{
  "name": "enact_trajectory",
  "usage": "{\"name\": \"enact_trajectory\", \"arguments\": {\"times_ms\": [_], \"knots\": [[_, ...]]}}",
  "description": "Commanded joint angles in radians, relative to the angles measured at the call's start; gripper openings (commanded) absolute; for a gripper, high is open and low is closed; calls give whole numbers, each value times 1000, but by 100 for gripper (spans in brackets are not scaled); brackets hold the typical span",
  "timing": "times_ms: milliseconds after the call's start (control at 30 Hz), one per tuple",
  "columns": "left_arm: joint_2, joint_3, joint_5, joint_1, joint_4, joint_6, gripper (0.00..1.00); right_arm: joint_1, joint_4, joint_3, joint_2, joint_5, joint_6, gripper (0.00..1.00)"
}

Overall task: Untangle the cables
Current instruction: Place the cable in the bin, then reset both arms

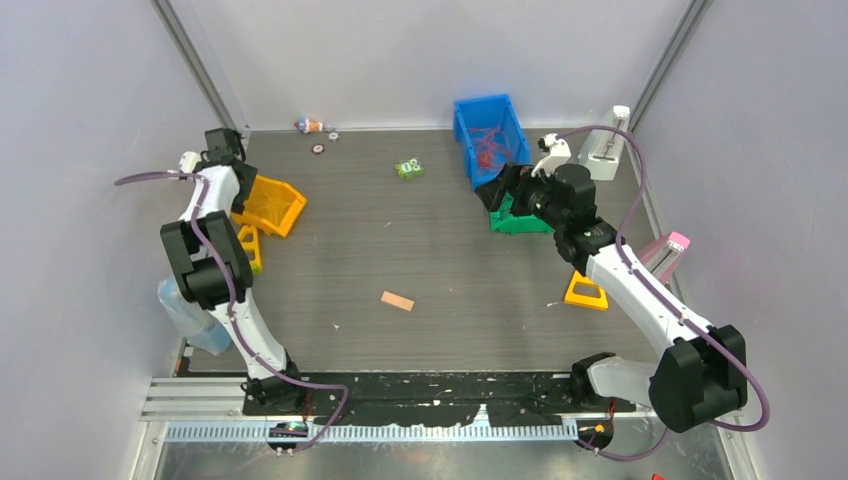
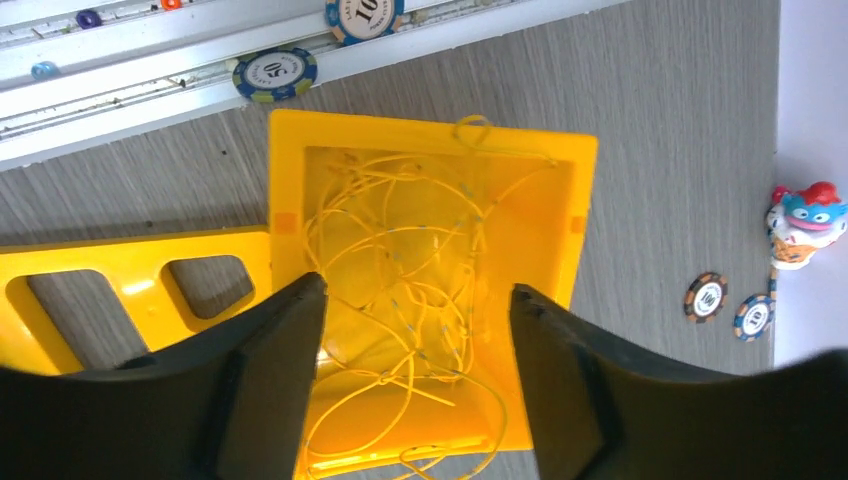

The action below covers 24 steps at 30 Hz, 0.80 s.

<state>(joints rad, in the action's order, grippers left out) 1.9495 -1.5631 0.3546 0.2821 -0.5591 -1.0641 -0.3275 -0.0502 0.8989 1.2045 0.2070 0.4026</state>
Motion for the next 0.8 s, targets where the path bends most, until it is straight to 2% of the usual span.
{"name": "enact_trajectory", "arguments": {"times_ms": [0,67,233,300,433,567,767], "knots": [[-62,-17,73,-12,19,68,77,-2,-49,8,-22,-2,-6,96],[-104,13,67,-15,51,84,84,-3,-50,9,-20,0,-5,96],[-202,67,39,-33,98,121,90,-3,-46,12,-22,2,-5,97],[-238,77,22,-49,96,150,96,-2,-42,14,-22,7,-5,97],[-346,146,-7,-111,153,320,100,-5,-29,14,-32,21,-5,96],[-542,362,-21,-212,287,468,99,-4,-18,-14,-54,25,-3,95],[-819,648,-196,-316,449,598,100,-4,-15,-107,-149,-54,-28,95]]}}
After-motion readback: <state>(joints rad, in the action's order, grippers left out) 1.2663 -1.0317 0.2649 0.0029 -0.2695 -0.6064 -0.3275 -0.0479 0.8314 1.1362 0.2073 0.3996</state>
